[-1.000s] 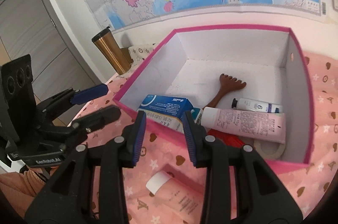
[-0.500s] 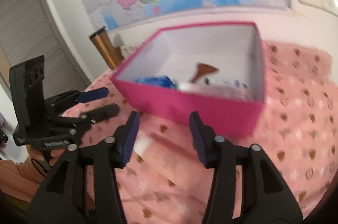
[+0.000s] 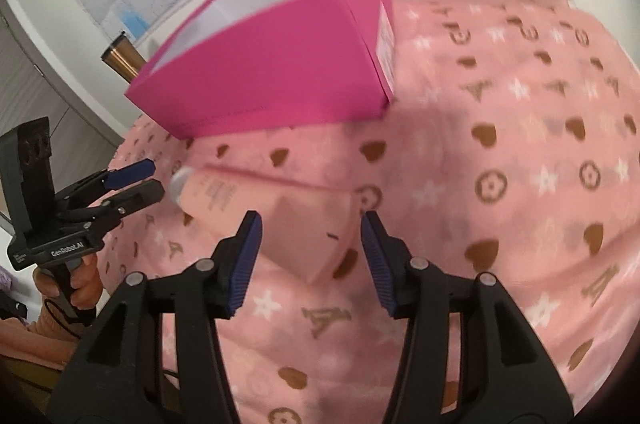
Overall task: Organize rigid objects
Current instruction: 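Move the right tool to the white-capped peach tube and grasp it, then lift the peach tube with the right tool and carry it over the box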
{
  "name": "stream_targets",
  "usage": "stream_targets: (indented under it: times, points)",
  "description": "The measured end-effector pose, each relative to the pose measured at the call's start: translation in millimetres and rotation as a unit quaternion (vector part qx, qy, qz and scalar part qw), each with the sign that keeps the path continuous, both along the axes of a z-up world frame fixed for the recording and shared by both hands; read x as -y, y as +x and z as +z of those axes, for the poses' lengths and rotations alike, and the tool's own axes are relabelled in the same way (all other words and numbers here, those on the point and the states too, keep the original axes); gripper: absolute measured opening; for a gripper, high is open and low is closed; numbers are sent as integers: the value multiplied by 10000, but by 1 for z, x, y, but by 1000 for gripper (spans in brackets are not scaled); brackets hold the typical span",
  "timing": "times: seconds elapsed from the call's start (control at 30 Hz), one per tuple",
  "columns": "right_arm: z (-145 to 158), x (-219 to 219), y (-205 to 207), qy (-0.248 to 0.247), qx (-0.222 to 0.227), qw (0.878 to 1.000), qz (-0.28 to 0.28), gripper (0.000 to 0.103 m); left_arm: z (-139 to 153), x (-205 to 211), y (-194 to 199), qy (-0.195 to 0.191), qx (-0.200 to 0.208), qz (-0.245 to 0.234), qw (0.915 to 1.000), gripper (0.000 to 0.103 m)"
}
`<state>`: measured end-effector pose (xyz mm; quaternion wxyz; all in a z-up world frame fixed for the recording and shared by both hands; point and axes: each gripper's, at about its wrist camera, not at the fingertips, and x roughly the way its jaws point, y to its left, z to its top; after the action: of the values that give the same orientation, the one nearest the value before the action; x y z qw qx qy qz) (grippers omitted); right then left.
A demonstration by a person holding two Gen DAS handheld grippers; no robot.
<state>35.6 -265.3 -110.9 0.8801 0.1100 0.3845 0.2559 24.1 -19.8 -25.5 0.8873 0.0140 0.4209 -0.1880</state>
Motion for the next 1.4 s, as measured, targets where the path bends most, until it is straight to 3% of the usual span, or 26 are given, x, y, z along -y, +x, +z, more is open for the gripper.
stream_targets:
  times: [0.4,0.63,1.4]
  points:
    - [-9,-4,1,121,-45,9999,28,53,-12,10,4,-270,-301,-302,9987,63]
    - [-9,-5,1,176,-51,9998,-5,54,-13,7,6,-392,-336,-262,9983,51]
    - [4,-6,-6,43,206,9997,-92,54,0,11,-2,-315,-145,-216,9992,51]
